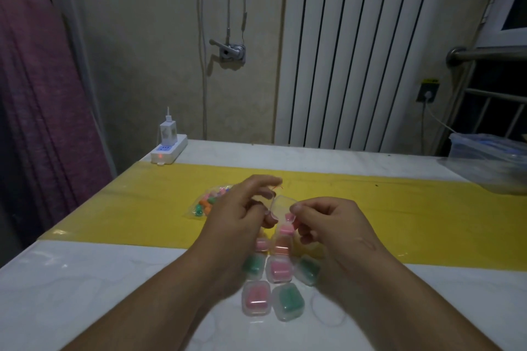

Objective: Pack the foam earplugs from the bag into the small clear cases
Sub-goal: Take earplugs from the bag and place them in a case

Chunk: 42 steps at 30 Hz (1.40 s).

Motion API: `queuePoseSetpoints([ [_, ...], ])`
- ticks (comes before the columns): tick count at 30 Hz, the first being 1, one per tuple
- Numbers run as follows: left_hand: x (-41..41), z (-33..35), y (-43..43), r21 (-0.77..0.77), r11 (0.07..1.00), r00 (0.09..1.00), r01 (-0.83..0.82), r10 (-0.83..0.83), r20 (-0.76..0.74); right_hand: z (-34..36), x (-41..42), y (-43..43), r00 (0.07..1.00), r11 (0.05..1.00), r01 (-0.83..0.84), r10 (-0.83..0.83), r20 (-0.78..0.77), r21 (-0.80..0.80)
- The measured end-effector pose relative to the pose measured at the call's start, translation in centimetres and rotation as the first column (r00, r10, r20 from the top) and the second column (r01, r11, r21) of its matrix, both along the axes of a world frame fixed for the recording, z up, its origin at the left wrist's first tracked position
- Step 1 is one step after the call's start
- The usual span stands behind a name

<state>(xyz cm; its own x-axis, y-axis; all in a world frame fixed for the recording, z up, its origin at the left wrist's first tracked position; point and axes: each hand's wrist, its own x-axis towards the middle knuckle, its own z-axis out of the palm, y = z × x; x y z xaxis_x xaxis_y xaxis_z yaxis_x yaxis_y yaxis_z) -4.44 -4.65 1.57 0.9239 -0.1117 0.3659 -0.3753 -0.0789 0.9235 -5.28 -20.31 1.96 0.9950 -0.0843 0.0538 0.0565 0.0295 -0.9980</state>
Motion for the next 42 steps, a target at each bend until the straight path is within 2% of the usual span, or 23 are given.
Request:
queuePoseSetpoints([
  [4, 0.2, 0.0, 0.1, 0.245, 0.969, 0.998, -0.042, 0.027, 0.064, 0.2, -0.1, -0.1, 1.0, 0.999, -0.009, 0.01, -0.016, 0.045],
  [5, 0.2, 0.0, 0.1, 0.258, 0.964, 0.997, -0.066, 0.052, 0.062, 0.3, 0.0, -0.2, 1.0, 0.998, -0.006, 0.006, -0.01, 0.061],
  [10, 0.2, 0.3, -0.3, 0.105, 0.988, 0.993, -0.11, 0.113, -0.022, 0.9, 0.5, -1.0, 0.981, 0.994, 0.102, -0.108, 0.162, 0.042],
  [15, 0.4, 0.2, -0.2, 0.204, 0.974, 0.995, -0.097, 0.1, -0.003, 0.5, 0.1, 0.1, 0.95, 0.986, 0.089, -0.041, 0.311, -0.142],
  [18, 0.6, 0.0, -0.1, 0.226, 0.968, 0.994, -0.107, 0.11, 0.002, 0.2, 0.2, 0.2, 0.949, 0.967, 0.103, -0.026, 0.314, -0.234],
  [21, 0.7, -0.1, -0.1, 0.192, 0.975, 0.993, -0.108, 0.113, -0.016, -0.1, 0.4, 0.0, 0.944, 0.915, 0.154, -0.024, 0.33, -0.373],
  [26, 0.6, -0.2, -0.3, 0.126, 0.988, 0.993, -0.086, 0.096, -0.075, -0.5, 0.5, 0.0, 0.936, 0.889, 0.182, -0.026, 0.351, -0.42],
  [31, 0.6, -0.3, -0.3, 0.078, 0.995, 0.992, -0.066, 0.074, -0.106, -0.2, 0.1, 0.6, 0.932, 0.915, 0.154, -0.009, 0.363, -0.374],
  [35, 0.5, -0.3, -0.5, -0.027, 0.999, 0.986, -0.031, 0.026, -0.162, -0.6, 0.5, 0.6, 0.912, 0.811, 0.244, -0.005, 0.411, -0.531],
  [39, 0.7, -0.3, -0.5, -0.059, 0.998, 0.986, -0.031, 0.021, -0.164, -0.9, 0.6, 0.5, 0.892, 0.743, 0.293, 0.015, 0.453, -0.602],
  [42, 0.9, -0.5, -0.5, -0.167, 0.986, 0.974, -0.008, -0.03, -0.223, -1.2, 1.0, 0.5, 0.85, 0.692, 0.359, 0.035, 0.526, -0.626],
])
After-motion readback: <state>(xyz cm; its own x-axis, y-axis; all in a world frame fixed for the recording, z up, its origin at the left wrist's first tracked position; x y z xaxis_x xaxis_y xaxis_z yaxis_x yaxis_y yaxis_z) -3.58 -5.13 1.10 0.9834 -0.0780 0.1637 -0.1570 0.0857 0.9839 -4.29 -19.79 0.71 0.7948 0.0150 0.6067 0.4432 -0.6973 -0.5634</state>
